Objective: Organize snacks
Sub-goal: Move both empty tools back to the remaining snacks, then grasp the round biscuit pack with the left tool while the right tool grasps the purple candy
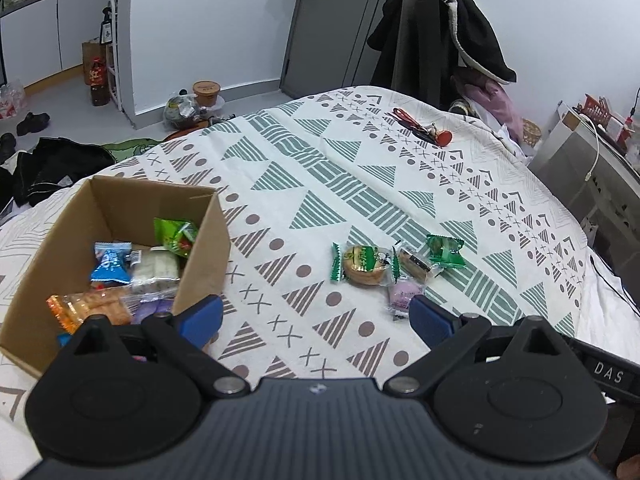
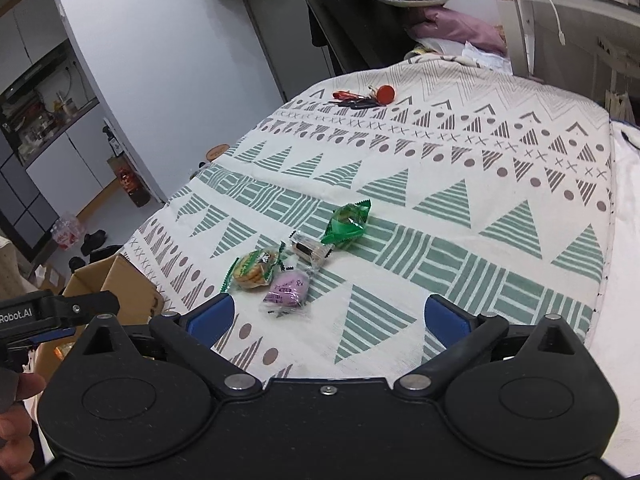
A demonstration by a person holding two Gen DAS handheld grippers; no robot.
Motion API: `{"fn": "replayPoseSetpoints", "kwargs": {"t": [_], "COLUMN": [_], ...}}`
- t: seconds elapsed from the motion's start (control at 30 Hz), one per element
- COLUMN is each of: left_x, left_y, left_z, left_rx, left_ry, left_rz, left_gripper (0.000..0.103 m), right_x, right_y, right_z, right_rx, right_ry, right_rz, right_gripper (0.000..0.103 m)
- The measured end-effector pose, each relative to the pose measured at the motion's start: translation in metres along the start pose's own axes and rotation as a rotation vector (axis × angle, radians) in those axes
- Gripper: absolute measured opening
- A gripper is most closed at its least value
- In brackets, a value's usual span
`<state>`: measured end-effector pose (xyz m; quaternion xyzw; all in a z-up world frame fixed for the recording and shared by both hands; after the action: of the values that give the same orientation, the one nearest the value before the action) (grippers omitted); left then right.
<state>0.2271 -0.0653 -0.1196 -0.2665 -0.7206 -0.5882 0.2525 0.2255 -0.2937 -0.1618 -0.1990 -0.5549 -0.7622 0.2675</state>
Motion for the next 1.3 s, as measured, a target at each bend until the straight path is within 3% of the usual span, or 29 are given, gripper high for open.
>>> {"fn": "replayPoseSetpoints", "kwargs": {"t": [0.37,1.0,1.13,1.17,1.3], "left_x": [-0.037,-0.098,-0.107,-0.109,-0.117], "left_y": [-0.001,0.004,0.005,0.006,0.006], "left_z": [-0.021,-0.001,-0.001,-0.002,-0.009], "left_rx": [-0.020,0.055,0.059,0.059,0.050], "left_ry": [-0.024,0.035,0.016,0.011,-0.008], "left_rz": [-0.008,0.024,0.029,0.032,0.039], "left_gripper": [0.095,0.072,0.072,0.072,0.072], "right_x": [-0.040,-0.126,-0.136,-0.136,-0.134], "right_y": [0.001,-0.009,-0.016,-0.017,-0.017], "right_z": [0.000,0.030,0.032,0.033,0.029], "right_rx": [-0.029,0.042,0.079,0.091,0.074], "right_ry": [0.039,0.049,0.032,0.037,0.052], "right_rz": [0.051,0.161,0.194,0.193,0.204], "right_gripper": [0.090,0.068,0.051,0.039,0.032]}}
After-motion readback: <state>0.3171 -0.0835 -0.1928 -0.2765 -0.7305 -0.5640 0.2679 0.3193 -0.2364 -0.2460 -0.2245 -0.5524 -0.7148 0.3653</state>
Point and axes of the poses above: each gripper's, at about its wrist camera, not at the fingertips, and x roughly against the way its jaws point, z to its left, y to its top, the point moved 6 cm from there along -x, roughly the way its jaws point, and after that the axes turned 5 degrees about -z, right-handed, at the moved point
